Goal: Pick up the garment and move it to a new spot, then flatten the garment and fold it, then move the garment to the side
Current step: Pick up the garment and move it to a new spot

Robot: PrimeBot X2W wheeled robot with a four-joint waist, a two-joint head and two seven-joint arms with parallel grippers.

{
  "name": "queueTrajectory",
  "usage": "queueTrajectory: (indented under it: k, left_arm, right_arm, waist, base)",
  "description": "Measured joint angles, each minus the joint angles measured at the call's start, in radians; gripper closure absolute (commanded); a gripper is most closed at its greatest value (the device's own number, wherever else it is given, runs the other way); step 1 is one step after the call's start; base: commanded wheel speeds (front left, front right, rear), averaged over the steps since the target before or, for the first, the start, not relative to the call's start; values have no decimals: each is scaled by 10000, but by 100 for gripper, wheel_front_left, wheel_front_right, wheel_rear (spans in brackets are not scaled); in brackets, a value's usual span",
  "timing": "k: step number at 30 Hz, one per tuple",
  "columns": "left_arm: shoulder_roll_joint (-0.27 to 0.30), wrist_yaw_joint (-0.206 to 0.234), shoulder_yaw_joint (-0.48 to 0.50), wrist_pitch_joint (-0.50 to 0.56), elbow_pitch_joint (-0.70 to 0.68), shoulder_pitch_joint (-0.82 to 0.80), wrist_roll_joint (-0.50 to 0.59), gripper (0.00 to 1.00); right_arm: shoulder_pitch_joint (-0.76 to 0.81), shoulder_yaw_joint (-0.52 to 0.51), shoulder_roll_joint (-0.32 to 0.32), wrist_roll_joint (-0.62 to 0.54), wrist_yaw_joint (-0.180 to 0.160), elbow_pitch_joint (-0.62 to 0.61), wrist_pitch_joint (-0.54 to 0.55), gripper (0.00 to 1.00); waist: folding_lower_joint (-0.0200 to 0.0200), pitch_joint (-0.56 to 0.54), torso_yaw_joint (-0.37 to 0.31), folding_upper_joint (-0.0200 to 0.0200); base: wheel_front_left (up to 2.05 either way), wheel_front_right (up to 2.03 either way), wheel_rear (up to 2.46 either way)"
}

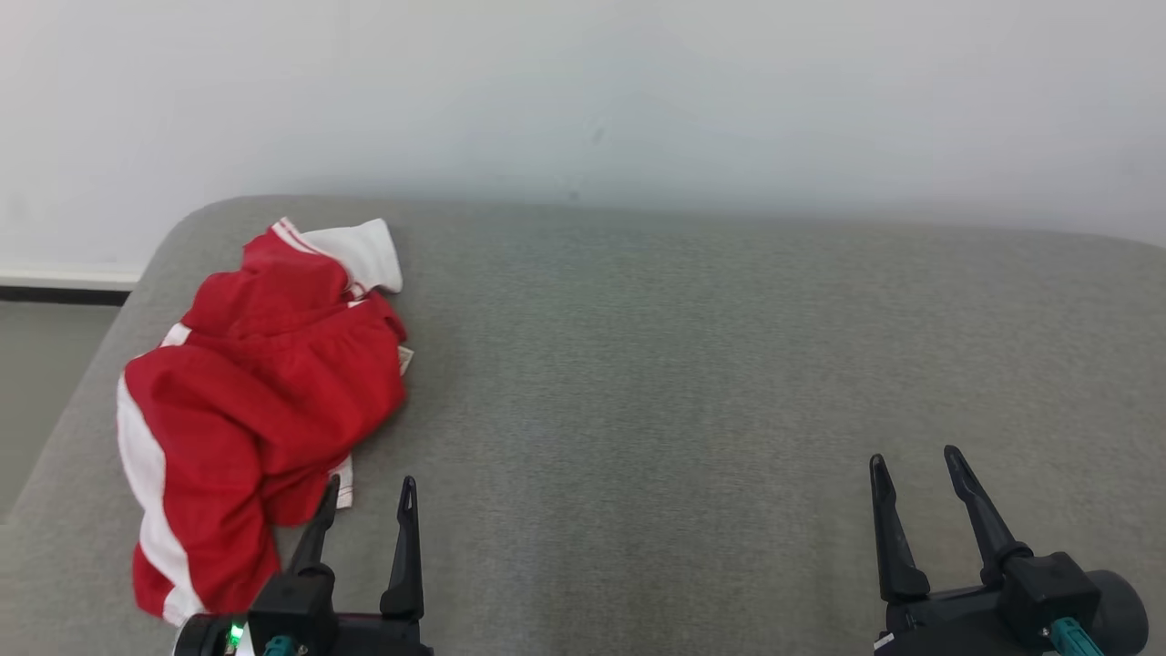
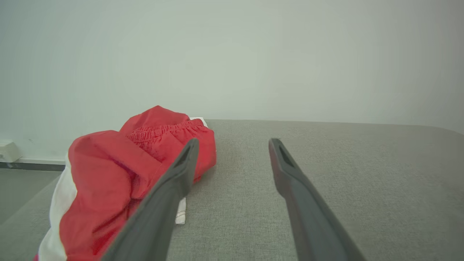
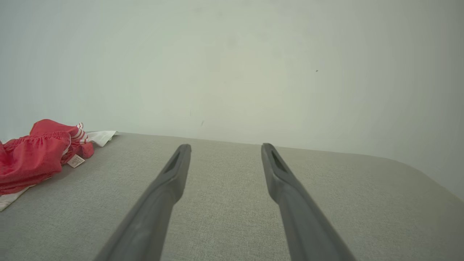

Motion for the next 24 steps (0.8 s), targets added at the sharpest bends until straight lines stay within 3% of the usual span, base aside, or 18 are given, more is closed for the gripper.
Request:
queueTrajectory:
  k: [17, 24]
  left_arm:
    - [-21, 86, 173, 0, -27, -149, 88, 0]
    - [-19, 96, 368, -2, -107, -140, 86, 0]
  right_arm:
    - [-120, 15, 226, 0, 176, -67, -17, 0]
    - [-453, 245, 330, -2, 278, 90, -25, 0]
  waist:
    - [0, 34, 2400, 0]
    - [0, 96, 3048, 0]
  base:
    - [0, 0, 0]
    - [0, 0, 0]
